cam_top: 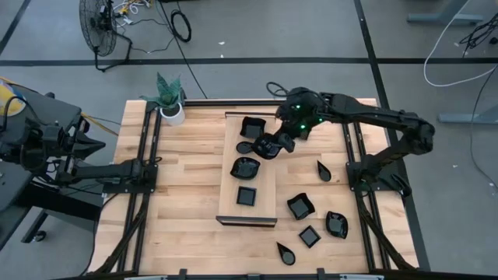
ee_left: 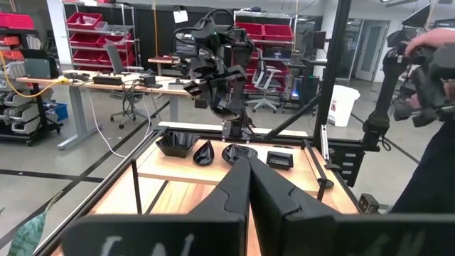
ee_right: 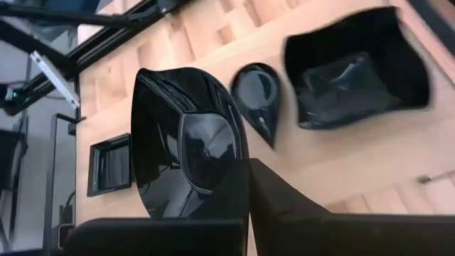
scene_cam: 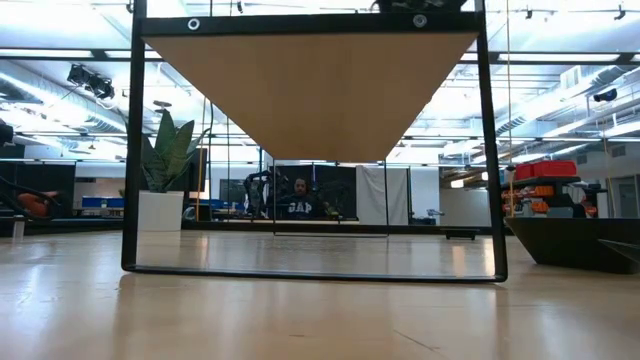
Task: Pick & Place Mini shaped plates
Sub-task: Stack the leaf shaped plate on top of the leaf shaped plate on the shelf
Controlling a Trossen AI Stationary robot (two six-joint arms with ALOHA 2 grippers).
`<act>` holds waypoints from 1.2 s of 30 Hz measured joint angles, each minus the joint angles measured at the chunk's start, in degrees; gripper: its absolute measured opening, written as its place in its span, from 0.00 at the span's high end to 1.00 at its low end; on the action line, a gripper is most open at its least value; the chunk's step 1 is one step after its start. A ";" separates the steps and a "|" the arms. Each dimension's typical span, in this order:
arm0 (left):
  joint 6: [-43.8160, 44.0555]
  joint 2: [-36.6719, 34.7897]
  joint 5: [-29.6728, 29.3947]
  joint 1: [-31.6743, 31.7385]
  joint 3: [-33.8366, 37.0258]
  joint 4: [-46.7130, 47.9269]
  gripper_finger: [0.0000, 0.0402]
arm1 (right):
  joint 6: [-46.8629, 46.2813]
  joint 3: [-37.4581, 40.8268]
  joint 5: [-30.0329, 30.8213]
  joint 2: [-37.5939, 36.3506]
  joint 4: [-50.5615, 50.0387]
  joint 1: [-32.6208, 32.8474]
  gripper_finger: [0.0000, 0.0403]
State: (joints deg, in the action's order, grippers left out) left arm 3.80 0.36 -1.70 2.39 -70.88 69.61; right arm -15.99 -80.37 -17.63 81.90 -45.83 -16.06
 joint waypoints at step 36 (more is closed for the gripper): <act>0.02 0.00 -0.01 0.00 0.00 -0.01 0.96 | 10.82 -3.14 -4.53 14.62 12.76 5.80 1.00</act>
State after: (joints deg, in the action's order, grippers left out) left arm 3.82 0.36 -1.72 2.39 -70.88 69.61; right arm -5.17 -83.51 -22.16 96.52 -33.06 -10.26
